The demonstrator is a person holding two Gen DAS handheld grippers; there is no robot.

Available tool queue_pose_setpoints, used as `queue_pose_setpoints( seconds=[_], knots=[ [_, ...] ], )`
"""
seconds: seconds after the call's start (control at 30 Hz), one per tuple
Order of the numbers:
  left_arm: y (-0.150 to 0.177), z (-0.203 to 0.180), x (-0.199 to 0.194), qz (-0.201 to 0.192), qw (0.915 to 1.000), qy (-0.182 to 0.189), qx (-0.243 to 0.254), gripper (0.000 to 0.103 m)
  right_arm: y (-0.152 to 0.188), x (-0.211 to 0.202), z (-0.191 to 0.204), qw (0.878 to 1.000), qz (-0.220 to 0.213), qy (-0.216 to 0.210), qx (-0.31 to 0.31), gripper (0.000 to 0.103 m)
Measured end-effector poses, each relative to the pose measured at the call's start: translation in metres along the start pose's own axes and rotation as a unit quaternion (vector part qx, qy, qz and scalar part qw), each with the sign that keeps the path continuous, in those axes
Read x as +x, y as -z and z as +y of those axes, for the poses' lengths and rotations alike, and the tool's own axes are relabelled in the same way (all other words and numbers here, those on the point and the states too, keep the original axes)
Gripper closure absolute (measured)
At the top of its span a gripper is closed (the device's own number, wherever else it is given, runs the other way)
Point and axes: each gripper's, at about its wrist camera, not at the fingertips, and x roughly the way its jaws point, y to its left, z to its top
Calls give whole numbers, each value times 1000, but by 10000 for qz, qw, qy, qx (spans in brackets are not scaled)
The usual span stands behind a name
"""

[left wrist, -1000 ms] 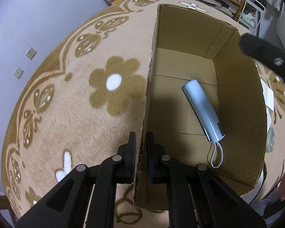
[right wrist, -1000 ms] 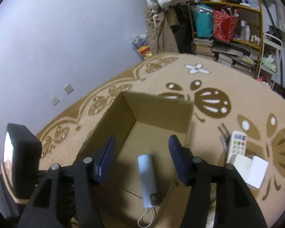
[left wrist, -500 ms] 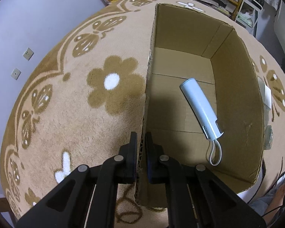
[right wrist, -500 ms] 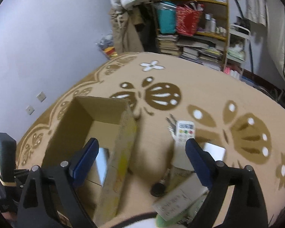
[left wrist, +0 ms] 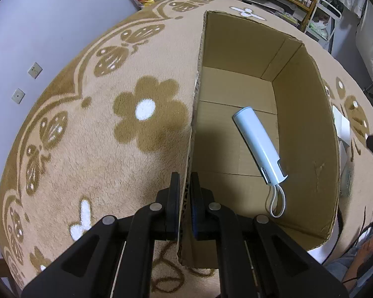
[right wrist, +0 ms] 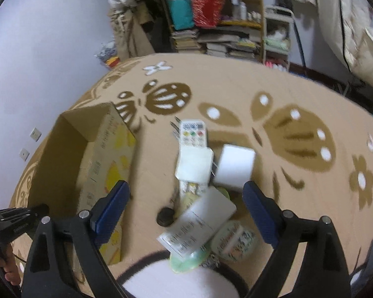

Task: Organize rigid objects
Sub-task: 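Move the right gripper back and grasp the green cartoon tin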

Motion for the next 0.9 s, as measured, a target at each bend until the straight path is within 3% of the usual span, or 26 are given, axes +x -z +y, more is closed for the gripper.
queue_pose_setpoints(
  seconds=[0.53,0.63,0.8,0.9],
  knots=[
    [-1,0,2,19,10000,-7,9,96,35,29,-52,9936,732,551,664,6],
    [0,0,2,15,10000,-17,16,96,39,38,-61,9910,896,509,858,14],
    [0,0,2,18,10000,-35,34,96,46,47,-63,9883,1124,477,913,14],
    [0,1,2,23,10000,-21,22,96,50,52,-60,9872,1260,472,852,27]
  ],
)
